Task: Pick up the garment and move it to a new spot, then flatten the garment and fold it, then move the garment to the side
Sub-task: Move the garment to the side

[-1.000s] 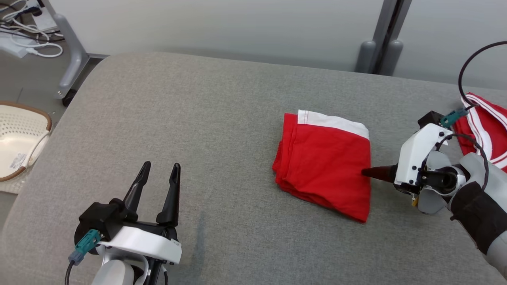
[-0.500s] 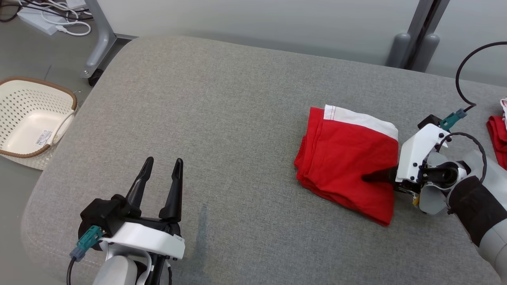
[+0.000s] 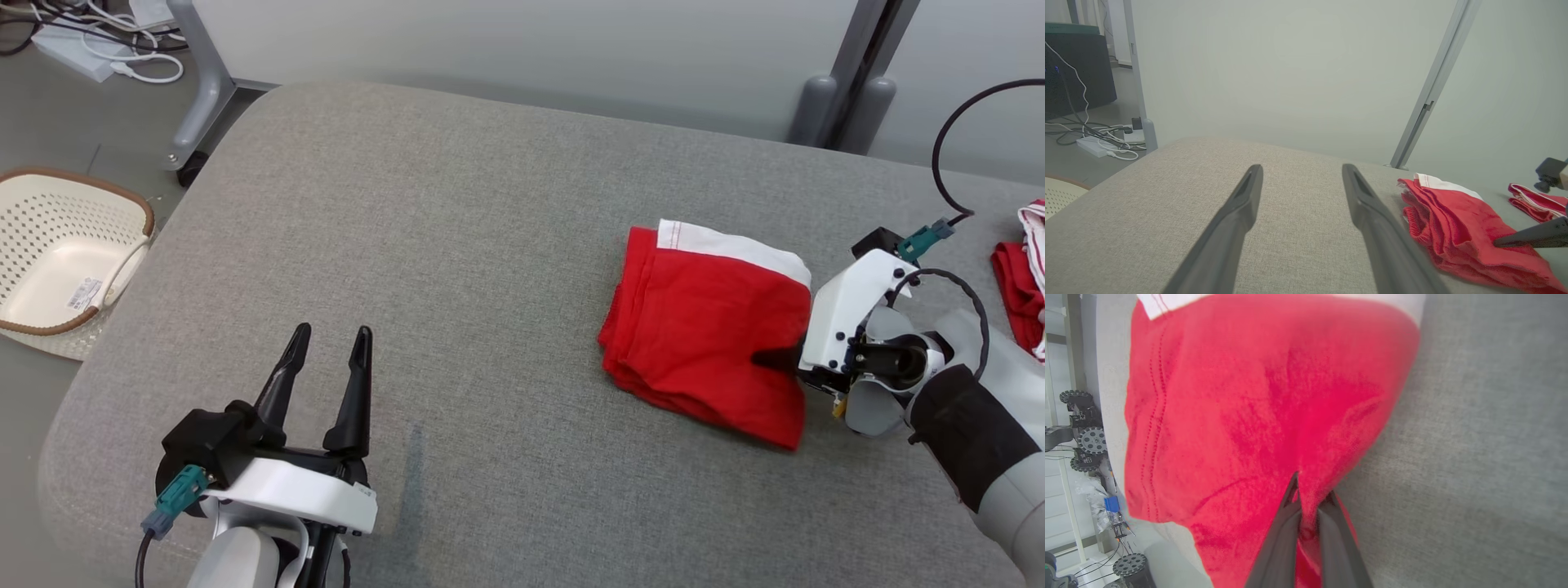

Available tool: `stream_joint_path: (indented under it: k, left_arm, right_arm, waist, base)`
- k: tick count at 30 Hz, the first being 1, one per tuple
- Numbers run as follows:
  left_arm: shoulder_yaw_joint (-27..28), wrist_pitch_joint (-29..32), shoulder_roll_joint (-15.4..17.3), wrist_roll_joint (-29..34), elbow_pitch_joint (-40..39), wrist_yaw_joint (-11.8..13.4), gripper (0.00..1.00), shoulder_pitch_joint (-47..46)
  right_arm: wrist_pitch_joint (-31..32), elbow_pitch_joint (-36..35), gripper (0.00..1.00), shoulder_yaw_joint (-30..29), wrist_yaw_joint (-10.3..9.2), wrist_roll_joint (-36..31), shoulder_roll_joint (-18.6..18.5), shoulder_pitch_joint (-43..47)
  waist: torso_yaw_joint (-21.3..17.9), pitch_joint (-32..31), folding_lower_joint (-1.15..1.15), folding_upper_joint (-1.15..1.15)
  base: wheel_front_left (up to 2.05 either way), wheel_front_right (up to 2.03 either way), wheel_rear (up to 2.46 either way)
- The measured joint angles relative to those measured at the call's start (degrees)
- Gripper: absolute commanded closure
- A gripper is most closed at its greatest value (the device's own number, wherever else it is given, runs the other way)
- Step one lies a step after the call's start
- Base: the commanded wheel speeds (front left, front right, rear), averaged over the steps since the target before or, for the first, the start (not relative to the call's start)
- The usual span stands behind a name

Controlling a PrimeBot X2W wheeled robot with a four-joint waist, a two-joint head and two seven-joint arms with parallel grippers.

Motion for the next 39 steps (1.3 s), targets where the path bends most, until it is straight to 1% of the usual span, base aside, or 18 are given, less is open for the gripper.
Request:
stream_joint_path:
  k: [7,8,14,24,31,39]
  left_arm:
    - [0.1,0.0,0.1,0.5,0.2,0.0,0.0,0.2]
    - [0.0,0.0,0.2,0.6,0.1,0.0,0.0,0.2]
    - [-1.1,0.0,0.6,1.0,-0.4,-0.2,0.0,0.5]
    - [-4.1,0.0,1.0,1.0,-0.4,-0.4,0.0,-0.5]
    - [-6.3,0.0,1.4,0.8,-0.6,-0.4,0.0,-2.9]
    - [-8.8,0.0,2.4,0.4,-0.7,-0.4,0.0,-6.1]
  right_arm:
    - [-4.3,-6.4,1.0,0.2,0.01,-1.3,-2.8,0.9]
    - [-5.2,-8.7,1.0,0.4,0.0,-1.9,-3.9,1.0]
    - [-8.8,-16.2,1.0,2.1,0.0,-5.1,-7.8,1.1]
    - [-13.6,-22.9,1.0,3.8,0.0,-8.4,-12.0,0.5]
    - [-16.2,-26.0,1.0,4.7,0.0,-10.7,-15.0,-3.4]
    - [-18.1,-29.0,1.0,5.5,0.0,-12.2,-18.3,-8.2]
  waist:
    - [-1.6,-1.4,0.0,0.0]
    - [-2.4,-1.8,0.0,0.0]
    - [-5.7,-2.2,0.0,0.0]
    - [-12.6,-2.1,0.0,0.0]
    - [-16.0,0.7,0.0,0.0]
    - [-18.0,5.7,0.0,0.0]
  base:
    - [0.0,0.0,0.0]
    - [0.0,0.0,0.0]
    - [0.0,0.0,0.0]
    - [0.0,0.0,0.0]
    - [0.0,0.0,0.0]
    - [0.0,0.0,0.0]
